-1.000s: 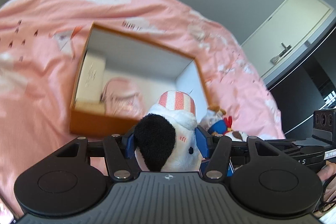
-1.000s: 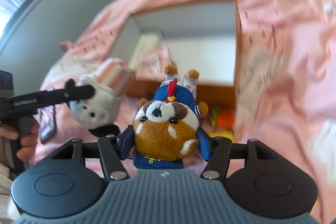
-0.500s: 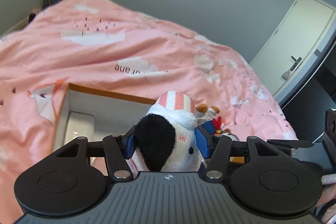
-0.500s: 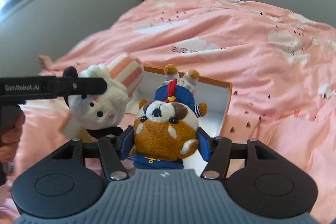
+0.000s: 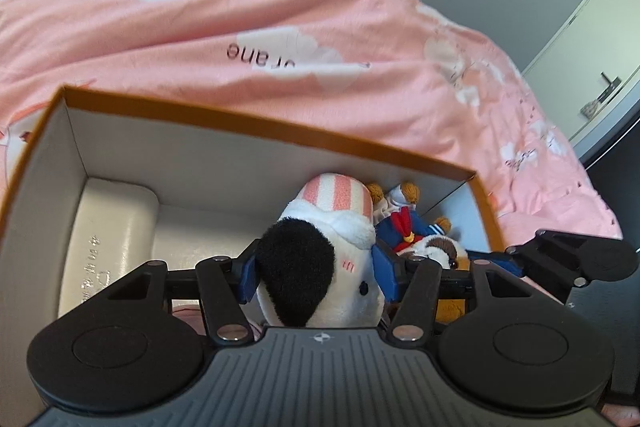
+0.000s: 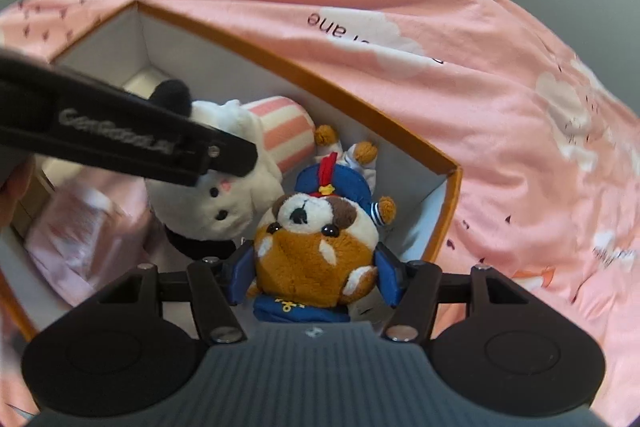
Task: Organize objects
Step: 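Carry both plushes over the box and lower them inside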
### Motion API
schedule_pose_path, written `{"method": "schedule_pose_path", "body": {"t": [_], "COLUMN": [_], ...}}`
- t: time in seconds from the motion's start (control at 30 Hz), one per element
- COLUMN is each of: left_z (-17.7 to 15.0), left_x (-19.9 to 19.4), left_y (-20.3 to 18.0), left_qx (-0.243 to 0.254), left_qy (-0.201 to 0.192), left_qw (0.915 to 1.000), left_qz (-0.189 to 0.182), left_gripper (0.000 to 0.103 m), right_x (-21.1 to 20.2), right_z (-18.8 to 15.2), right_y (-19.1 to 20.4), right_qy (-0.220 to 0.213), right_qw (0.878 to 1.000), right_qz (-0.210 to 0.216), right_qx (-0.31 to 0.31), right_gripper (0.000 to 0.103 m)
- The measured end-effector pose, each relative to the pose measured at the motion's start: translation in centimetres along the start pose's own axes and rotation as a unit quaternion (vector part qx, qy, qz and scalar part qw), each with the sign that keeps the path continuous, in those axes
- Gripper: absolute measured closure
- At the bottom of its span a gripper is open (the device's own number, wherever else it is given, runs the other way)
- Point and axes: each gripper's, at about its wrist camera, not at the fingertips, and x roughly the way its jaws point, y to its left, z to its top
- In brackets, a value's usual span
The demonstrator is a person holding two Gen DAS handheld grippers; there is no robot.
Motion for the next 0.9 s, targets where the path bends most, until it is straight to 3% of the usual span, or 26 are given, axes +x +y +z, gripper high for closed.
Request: {"method": "schedule_pose_path", "body": {"t": [0.23, 0.4, 0.7, 0.77, 0.9], "left_z": [0.1, 0.7, 1.8, 1.8, 1.3], "left_x": [2.4, 3.1, 0.7, 0.0, -0.9], "left_y": [0.7, 0.6, 0.7, 0.4, 0.1], "left_qx": [-0.019, -0.011, 0.007, 0.026, 0.055], "left_qy": [0.042, 0.067, 0.073, 0.088, 0.101], "left_qw": [0.9988, 0.9976, 0.9973, 0.9958, 0.9934], "left_qz": [0.016, 0.018, -0.006, -0.01, -0.007], "left_gripper": [0.035, 0.03, 0.018, 0.025, 0.039], "right_x": [2.4, 2.8, 0.0, -0.9, -2.5], "right_z": [0.0, 0.1, -0.4, -0.5, -1.0], "right_y": [1.6, 0.9, 0.1, -0.5, -1.3], "right_qy": [0.023, 0.029, 0.016, 0.014, 0.014], "right_qw": [0.998, 0.997, 0.994, 0.994, 0.993], "right_qz": [-0.014, 0.002, 0.012, 0.019, 0.058], "right_qx": [-0.06, -0.066, -0.11, -0.107, -0.105], "right_gripper": [0.04, 0.037, 0.027, 0.028, 0.041]}}
